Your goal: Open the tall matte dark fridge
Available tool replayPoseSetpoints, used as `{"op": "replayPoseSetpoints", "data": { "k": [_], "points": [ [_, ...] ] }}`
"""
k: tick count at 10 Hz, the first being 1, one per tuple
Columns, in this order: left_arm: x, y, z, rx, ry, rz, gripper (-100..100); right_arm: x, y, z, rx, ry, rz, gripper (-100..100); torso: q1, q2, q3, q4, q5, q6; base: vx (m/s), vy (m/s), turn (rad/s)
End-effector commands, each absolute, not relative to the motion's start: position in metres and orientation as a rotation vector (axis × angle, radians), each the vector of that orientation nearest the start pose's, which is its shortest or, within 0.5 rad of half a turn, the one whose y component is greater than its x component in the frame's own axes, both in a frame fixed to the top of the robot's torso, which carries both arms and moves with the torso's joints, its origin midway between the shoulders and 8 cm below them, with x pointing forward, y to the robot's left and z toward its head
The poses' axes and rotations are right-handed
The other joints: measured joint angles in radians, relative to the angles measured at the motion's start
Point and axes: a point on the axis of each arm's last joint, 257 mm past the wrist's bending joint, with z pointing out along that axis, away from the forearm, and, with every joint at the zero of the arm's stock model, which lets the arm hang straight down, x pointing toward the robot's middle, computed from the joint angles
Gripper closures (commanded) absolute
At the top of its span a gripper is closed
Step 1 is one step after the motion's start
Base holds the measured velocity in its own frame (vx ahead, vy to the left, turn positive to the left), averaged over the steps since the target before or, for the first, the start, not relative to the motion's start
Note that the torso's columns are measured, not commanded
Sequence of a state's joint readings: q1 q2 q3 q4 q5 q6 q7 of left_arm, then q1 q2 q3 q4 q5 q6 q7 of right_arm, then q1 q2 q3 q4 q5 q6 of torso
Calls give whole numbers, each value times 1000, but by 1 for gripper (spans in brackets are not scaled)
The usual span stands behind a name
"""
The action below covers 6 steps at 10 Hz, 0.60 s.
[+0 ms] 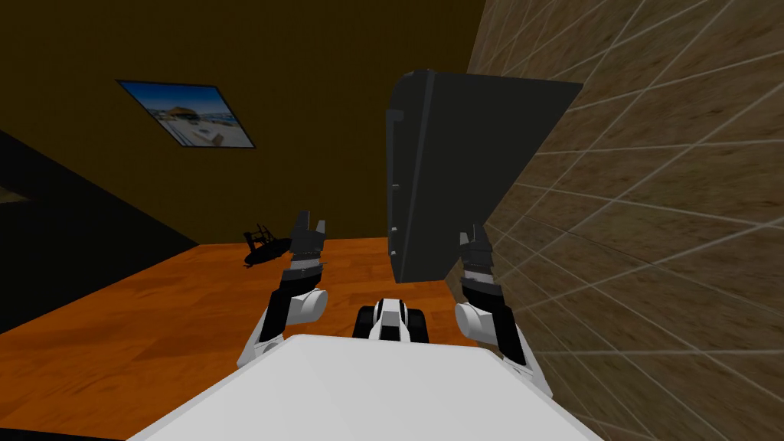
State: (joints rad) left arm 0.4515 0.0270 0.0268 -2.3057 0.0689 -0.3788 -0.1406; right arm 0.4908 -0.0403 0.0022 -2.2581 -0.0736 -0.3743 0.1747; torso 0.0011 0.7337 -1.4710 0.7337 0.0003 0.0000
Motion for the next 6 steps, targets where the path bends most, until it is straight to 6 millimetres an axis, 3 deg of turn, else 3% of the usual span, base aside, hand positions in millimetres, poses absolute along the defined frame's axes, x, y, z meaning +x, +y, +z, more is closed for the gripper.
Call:
{"op": "replayPoseSetpoints", "data": {
  "k": [1,6],
  "points": [
    [360,289,29,-663,666,-1198,0,370,-290,-11,628,830,1093,-100,1,2,-5,3,0,0,44,57,-52],
    [360,289,29,-663,666,-1198,0,372,-301,-14,492,937,967,-100,-1,4,-5,4,0,0,41,59,-36]
  ]
}}
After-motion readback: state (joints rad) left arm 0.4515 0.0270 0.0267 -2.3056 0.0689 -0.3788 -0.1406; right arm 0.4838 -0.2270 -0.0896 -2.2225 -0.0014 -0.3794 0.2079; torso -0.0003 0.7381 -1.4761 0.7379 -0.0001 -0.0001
